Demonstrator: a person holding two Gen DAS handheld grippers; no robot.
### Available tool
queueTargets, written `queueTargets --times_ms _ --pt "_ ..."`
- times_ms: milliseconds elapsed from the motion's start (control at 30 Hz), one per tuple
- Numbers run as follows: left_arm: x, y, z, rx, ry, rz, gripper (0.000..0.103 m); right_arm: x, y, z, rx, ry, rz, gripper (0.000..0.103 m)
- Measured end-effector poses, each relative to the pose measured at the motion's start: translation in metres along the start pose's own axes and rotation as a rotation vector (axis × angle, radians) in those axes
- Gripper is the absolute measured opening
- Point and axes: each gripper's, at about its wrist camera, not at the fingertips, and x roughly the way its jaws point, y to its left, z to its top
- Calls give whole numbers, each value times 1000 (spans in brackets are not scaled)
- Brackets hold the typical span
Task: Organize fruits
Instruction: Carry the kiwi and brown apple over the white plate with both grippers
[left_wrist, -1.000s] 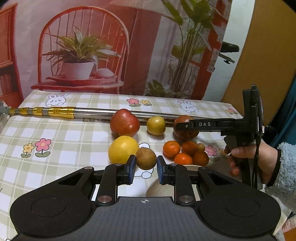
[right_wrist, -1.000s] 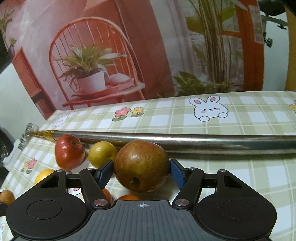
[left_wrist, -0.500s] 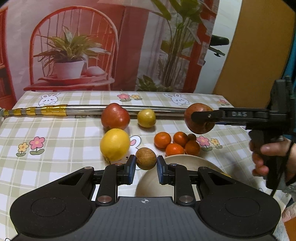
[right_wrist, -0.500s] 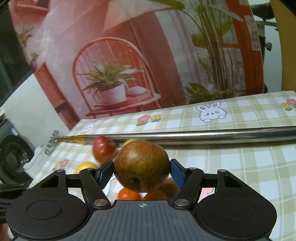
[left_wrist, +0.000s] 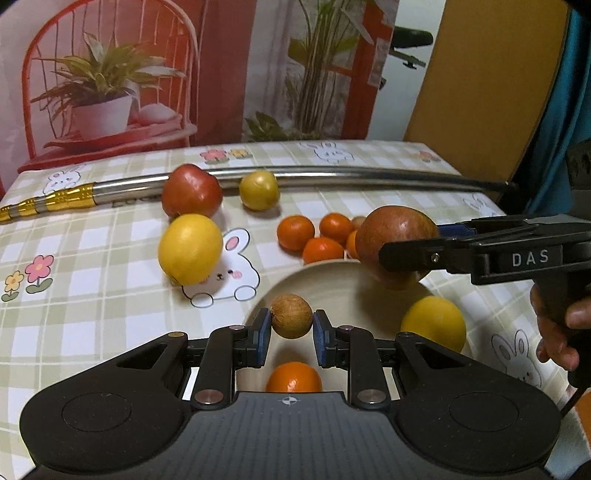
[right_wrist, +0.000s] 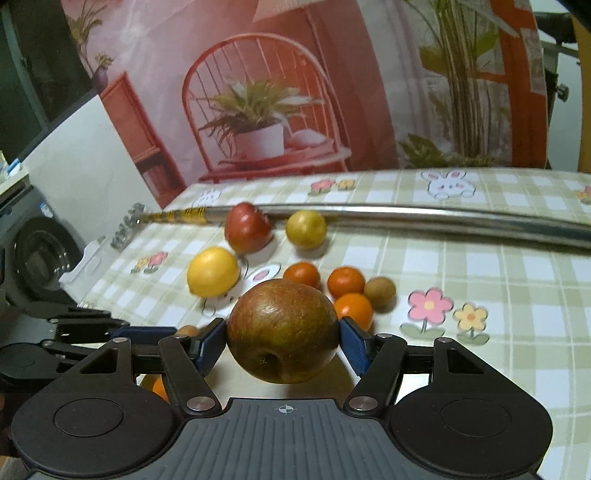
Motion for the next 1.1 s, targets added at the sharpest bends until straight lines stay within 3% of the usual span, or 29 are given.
queueTargets --times_ms 200,467,1100 --pt "7 -1 -3 13 29 0 26 11 4 -7 0 60 -13 62" --pt "16 2 -11 -18 63 -19 26 22 28 -20 -146 113 -46 62" --pt "5 5 -11 -22 21 47 25 10 22 -27 -136 99 -118 63"
